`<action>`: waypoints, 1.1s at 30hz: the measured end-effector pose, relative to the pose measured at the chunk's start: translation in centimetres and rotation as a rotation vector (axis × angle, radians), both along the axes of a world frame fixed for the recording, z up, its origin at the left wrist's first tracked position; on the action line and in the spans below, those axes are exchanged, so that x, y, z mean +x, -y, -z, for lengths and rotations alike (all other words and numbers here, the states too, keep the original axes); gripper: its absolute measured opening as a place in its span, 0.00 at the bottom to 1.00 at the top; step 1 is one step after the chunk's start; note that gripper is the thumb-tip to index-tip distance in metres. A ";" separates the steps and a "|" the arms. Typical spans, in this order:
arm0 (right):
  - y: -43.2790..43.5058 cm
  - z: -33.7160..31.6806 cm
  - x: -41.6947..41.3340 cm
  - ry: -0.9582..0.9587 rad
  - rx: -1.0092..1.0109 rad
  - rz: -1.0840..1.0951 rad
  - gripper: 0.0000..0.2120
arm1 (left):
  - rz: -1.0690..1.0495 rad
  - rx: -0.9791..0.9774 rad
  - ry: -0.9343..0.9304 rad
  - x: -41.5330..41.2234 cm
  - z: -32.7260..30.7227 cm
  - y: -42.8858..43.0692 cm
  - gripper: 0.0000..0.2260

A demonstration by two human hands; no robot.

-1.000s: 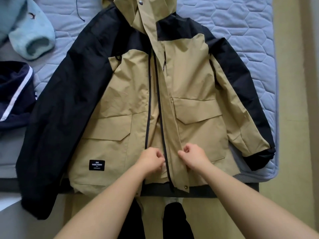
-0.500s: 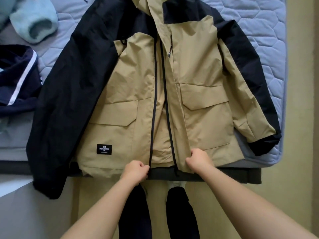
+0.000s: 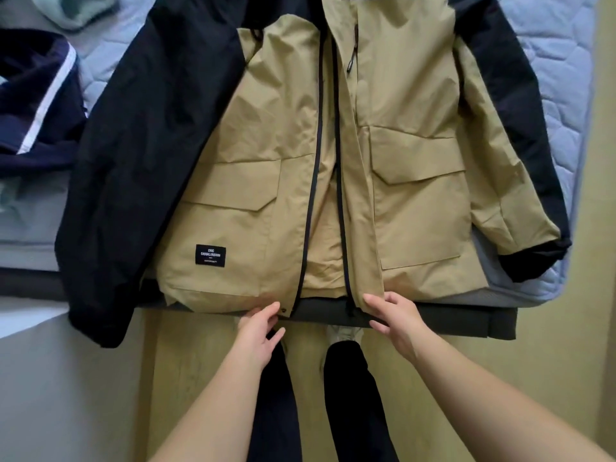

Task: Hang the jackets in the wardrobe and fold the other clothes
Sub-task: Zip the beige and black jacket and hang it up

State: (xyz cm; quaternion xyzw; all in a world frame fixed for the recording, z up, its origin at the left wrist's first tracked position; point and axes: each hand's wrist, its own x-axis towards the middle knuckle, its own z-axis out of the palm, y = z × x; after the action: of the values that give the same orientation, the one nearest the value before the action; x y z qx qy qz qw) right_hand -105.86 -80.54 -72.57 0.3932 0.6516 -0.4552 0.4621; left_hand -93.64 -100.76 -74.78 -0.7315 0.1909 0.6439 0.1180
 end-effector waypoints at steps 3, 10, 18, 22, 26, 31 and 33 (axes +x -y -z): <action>-0.1 -0.1 -0.3 0.041 -0.104 -0.019 0.11 | 0.031 0.007 0.020 0.1 0.3 0.0 0.26; -0.4 -0.3 -1.5 0.050 -0.171 -0.079 0.11 | 0.048 0.121 -0.002 -0.1 0.7 0.0 0.13; -0.2 -0.7 -1.4 0.053 -0.177 -0.098 0.10 | -0.031 0.047 0.021 0.0 0.4 -0.3 0.12; 0.0 -1.1 -1.1 0.077 -0.227 -0.083 0.08 | -0.004 0.095 -0.110 0.1 -0.4 -0.2 0.02; 0.9 -2.4 -0.8 0.118 -0.325 -0.056 0.06 | -0.137 0.199 -0.349 -1.0 -3.6 -0.2 0.01; 2.3 -6.1 -0.8 0.111 -0.487 0.110 0.15 | 0.024 0.178 -0.503 -3.4 -9.1 0.4 0.11; 2.8 -7.5 -0.8 0.090 -0.558 0.176 0.15 | 0.233 0.075 -0.454 -4.6 -11.2 0.7 0.12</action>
State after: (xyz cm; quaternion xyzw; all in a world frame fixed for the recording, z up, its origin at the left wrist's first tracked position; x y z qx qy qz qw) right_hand -106.68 -83.30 -65.11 0.3259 0.4437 -0.6370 0.5396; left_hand -98.25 -101.46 -63.59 -0.5366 0.2715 0.7802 0.1723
